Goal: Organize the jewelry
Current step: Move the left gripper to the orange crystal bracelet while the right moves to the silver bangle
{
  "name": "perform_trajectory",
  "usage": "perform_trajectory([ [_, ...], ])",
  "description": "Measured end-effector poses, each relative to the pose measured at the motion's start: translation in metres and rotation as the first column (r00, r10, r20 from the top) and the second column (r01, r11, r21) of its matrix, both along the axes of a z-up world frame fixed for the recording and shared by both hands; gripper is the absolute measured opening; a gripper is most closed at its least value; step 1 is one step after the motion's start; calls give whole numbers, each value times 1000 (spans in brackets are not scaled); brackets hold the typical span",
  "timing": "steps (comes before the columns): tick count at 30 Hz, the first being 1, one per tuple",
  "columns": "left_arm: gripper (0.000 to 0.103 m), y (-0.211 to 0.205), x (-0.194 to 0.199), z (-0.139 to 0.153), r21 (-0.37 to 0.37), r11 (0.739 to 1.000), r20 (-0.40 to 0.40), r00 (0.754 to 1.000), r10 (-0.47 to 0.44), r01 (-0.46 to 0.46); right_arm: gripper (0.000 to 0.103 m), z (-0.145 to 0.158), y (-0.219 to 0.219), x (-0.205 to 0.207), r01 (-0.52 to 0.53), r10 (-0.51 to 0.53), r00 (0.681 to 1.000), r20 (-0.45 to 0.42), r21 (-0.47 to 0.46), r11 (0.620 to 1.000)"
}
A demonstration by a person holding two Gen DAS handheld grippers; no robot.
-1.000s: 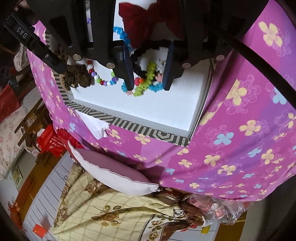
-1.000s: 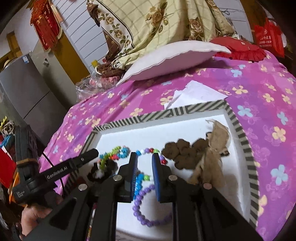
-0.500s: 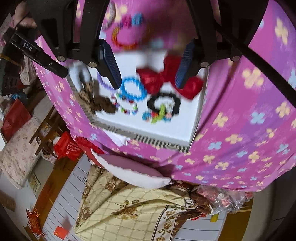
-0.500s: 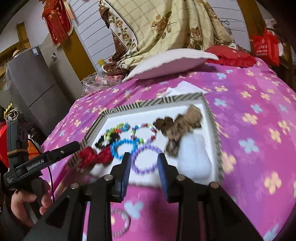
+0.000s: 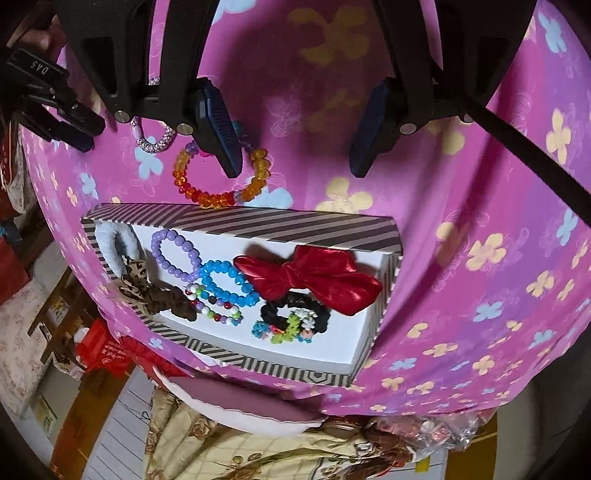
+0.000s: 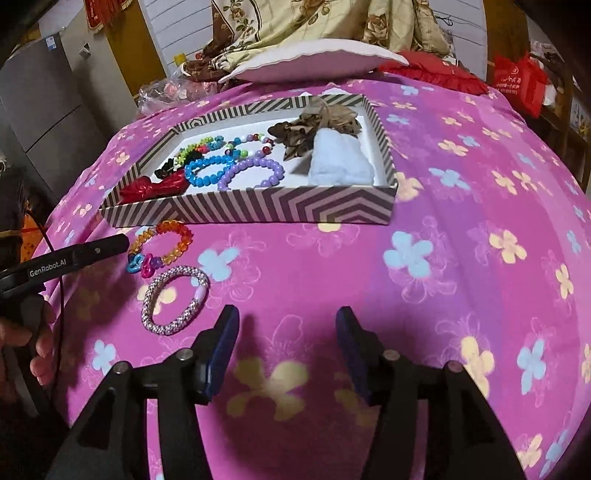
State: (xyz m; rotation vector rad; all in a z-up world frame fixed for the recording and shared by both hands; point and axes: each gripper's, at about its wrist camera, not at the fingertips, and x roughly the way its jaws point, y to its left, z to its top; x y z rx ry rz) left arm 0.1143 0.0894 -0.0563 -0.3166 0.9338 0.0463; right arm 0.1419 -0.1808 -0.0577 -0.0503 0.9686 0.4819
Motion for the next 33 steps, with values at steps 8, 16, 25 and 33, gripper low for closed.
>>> perform_trajectory([
  [8, 49, -20, 11, -2, 129, 991, -24, 999, -34, 37, 57, 7, 45, -12, -159, 159, 985, 71, -7, 987],
  [16, 49, -27, 15, -5, 215, 975, -37, 998, -46, 53, 29, -5, 72, -12, -220, 226, 972, 67, -93, 971],
  [25, 10, -43, 12, -3, 214, 966, -23, 989, -146, 148, 9, -5, 77, -20, -249, 272, 957, 100, -195, 949],
  [33, 1, -50, 12, -2, 91, 968, 0, 972, -234, 233, 8, -4, 52, -9, -182, 201, 976, 81, -193, 964],
])
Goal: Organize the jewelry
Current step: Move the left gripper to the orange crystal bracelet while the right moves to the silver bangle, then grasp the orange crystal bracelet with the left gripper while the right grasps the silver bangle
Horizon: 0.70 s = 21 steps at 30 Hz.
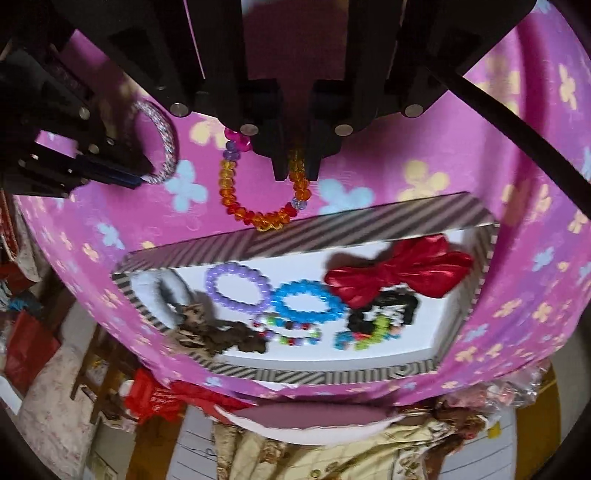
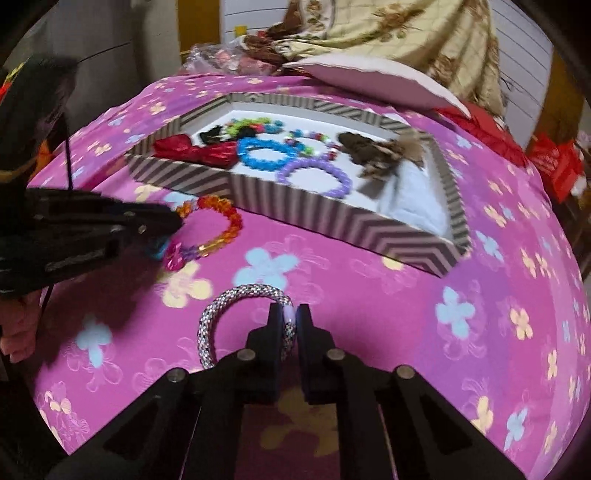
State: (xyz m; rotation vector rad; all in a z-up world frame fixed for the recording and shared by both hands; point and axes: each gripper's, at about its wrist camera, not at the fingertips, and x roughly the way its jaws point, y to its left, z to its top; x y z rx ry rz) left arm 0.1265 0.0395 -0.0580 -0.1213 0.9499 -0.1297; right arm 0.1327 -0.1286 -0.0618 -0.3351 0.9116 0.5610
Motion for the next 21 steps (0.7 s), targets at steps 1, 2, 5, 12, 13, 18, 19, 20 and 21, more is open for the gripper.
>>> perform_trajectory([
  [1, 1, -3, 0, 0, 15, 1000, 3, 1000, -7, 7, 8, 0, -1, 1, 2, -2, 1000, -4, 5, 1000],
  [2, 1, -5, 0, 0, 18, 1000, 5, 1000, -12, 12, 8, 0, -1, 0, 4, -4, 1000, -2, 6, 1000],
  [5, 5, -8, 0, 0, 31, 999, 11, 1000, -15, 15, 8, -1, 1, -1, 3, -3, 1000, 10, -7, 1000],
  [12, 10, -10, 0, 0, 43, 999, 28, 999, -16, 15, 9, -1, 2, -1, -2, 2, 1000, 8, -1, 1000],
  [13, 10, -10, -1, 0, 45, 999, 28, 999, -16, 15, 9, -1, 2, -1, 0, 0, 1000, 9, 0, 1000],
  [18, 9, -13, 0, 0, 69, 998, 28, 1000, -14, 12, 8, -2, 7, -6, -19, 21, 999, 49, -33, 999],
  [19, 9, -14, -1, 0, 74, 997, 29, 999, -12, 10, 8, -2, 7, -6, -20, 22, 998, 54, -33, 999],
  [20, 9, -15, -1, -1, 82, 997, 31, 999, -11, 9, 8, -2, 8, -7, -21, 23, 998, 59, -36, 999],
  [21, 9, -16, -1, -1, 92, 996, 33, 999, -11, 8, 8, -2, 9, -7, -20, 23, 998, 63, -38, 999],
])
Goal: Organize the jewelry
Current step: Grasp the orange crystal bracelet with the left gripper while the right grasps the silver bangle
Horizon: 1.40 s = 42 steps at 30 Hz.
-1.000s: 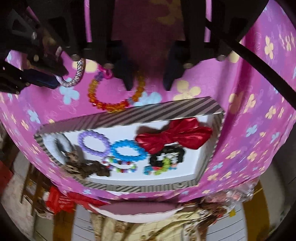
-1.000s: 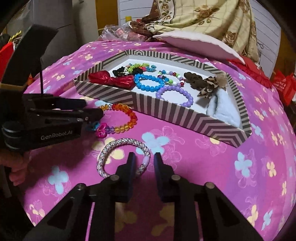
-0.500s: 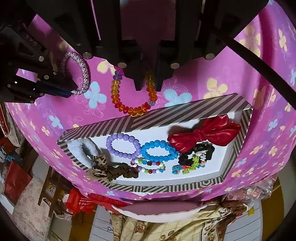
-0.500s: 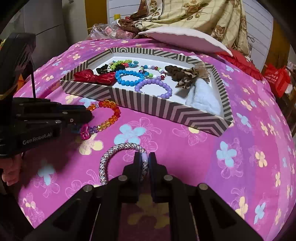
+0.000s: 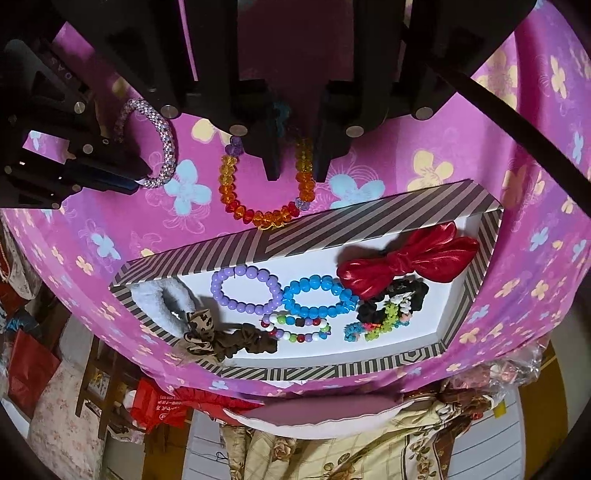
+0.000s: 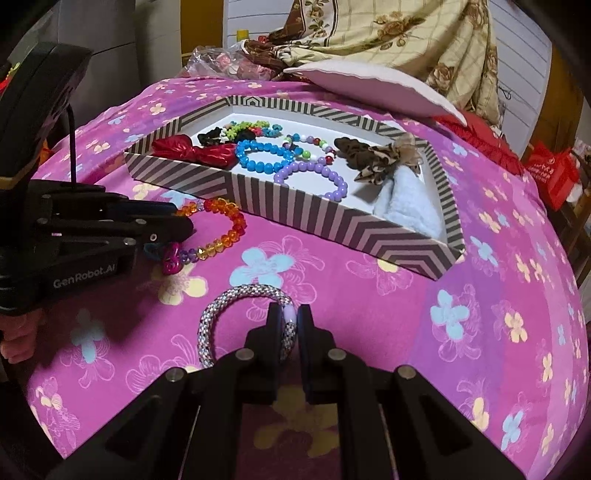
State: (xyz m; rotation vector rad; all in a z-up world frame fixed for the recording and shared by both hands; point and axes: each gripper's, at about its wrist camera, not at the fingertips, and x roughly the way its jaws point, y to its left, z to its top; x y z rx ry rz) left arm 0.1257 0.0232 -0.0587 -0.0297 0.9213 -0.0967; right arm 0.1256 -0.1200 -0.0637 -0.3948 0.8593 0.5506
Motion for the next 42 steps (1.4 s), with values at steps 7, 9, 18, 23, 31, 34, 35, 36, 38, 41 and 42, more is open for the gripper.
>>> perform_trajectory([
  [7, 9, -3, 0, -1, 17, 1000, 10, 1000, 10, -10, 8, -1, 0, 0, 15, -15, 1000, -2, 18, 1000],
  [9, 9, -3, 0, 0, 15, 1000, 12, 1000, 11, -11, 8, -1, 0, 0, 7, -7, 1000, 4, 3, 1000],
  [18, 13, -2, 0, -1, -4, 1000, 19, 1000, 25, -25, 8, -1, 2, 0, 6, -6, 1000, -7, -4, 1000],
  [23, 22, -6, 0, -1, -9, 1000, 17, 1000, 14, -14, 8, 0, 2, 1, 9, -9, 1000, -13, -4, 1000],
  [31, 28, -10, 0, -1, 1, 1000, 17, 1000, 2, -2, 8, -1, 2, 1, 12, -12, 1000, -17, -2, 1000],
  [34, 28, -7, 1, 0, -23, 1000, 12, 1000, 2, -1, 8, -1, 2, 1, 12, -12, 1000, -20, 1, 1000],
  [35, 25, -5, 1, 0, -34, 999, 11, 1000, 4, -3, 8, -1, 2, 1, 13, -13, 1000, -23, 4, 1000],
  [36, 21, -3, 1, 0, -41, 999, 10, 1000, 11, -11, 7, -1, 1, 2, 15, -14, 1000, -28, 9, 1000],
  [38, 7, 2, 2, 0, -66, 998, 2, 1000, 15, -15, 7, -1, -1, 3, 20, -19, 999, -37, 21, 1000],
  [41, 7, 9, 1, 3, -133, 991, 3, 1000, 22, -22, 7, 9, -6, 2, 33, -32, 999, -19, 74, 997],
  [42, 7, 9, -2, 7, -146, 989, 18, 1000, 19, -17, 7, 16, -10, 1, 34, -33, 999, -13, 110, 993],
])
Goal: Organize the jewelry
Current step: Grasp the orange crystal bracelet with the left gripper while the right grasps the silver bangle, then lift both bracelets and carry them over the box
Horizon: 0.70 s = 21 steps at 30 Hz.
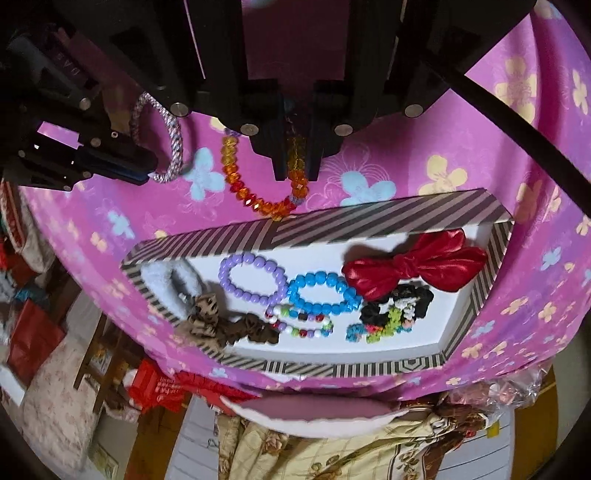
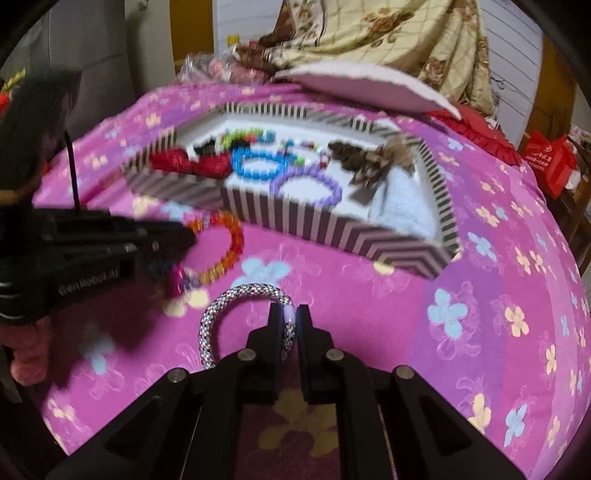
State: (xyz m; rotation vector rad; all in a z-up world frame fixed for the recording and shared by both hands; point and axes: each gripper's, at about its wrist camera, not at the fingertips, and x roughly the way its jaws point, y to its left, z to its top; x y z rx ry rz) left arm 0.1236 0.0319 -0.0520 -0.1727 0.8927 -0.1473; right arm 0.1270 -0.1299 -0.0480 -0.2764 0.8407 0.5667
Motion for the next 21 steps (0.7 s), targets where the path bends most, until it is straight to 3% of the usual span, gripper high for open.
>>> perform_trajectory([
  [6, 7, -1, -15, 25, -48, 999, 102, 995, -18, 23, 7, 12, -11, -3, 18, -19, 1000, 22, 53, 998],
  [15, 7, 10, -31, 43, -108, 994, 172, 985, 22, -3, 7, 8, -13, -1, 46, -47, 999, 6, 40, 998],
  [21, 7, 5, -48, 47, -90, 996, 205, 979, 20, -1, 7, 5, -14, -1, 54, -54, 999, -6, 28, 998],
])
